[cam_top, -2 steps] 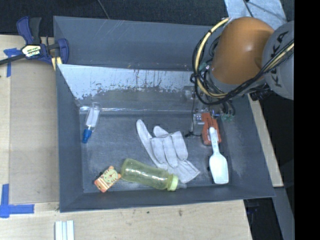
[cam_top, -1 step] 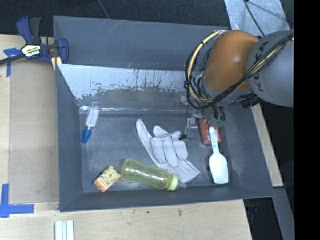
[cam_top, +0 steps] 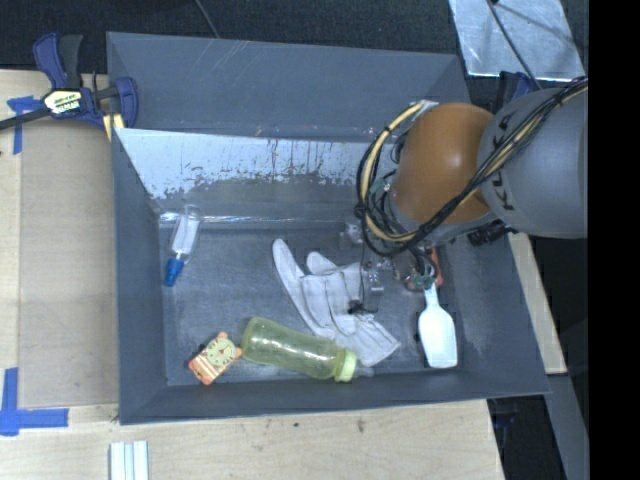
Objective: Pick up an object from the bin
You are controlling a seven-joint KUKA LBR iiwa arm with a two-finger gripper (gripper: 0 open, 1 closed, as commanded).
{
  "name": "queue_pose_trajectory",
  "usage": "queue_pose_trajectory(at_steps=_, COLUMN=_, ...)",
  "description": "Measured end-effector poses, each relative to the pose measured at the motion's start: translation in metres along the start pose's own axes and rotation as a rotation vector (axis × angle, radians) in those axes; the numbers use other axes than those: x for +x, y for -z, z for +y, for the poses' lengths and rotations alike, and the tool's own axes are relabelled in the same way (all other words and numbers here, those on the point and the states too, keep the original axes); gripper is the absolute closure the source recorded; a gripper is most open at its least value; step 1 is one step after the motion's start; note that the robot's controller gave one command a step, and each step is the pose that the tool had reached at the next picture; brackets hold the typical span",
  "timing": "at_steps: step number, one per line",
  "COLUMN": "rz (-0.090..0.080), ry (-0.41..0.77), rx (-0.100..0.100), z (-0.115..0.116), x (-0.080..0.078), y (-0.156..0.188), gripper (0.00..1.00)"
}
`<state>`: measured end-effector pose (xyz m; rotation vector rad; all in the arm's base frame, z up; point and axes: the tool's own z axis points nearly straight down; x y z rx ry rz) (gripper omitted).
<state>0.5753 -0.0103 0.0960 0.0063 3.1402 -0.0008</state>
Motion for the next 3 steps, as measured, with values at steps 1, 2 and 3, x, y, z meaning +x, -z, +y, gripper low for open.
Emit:
queue_pose_trajectory(at_steps=1, rz=-0.005, ry=-0.087, rx=-0.001, z=0.020, x=0.001, y=-0.012, gripper=1.00)
queue_pose_trajectory(at_steps=2, rz=-0.005, ry=-0.087, rx=-0.001, z=0.020, x=0.001, y=-0.012, gripper=1.00)
queue_pose_trajectory(at_steps=3, rz=-0.011, ry=-0.035, rx=0.000, z=0.000, x=-0.004, y=0.171, gripper=1.00)
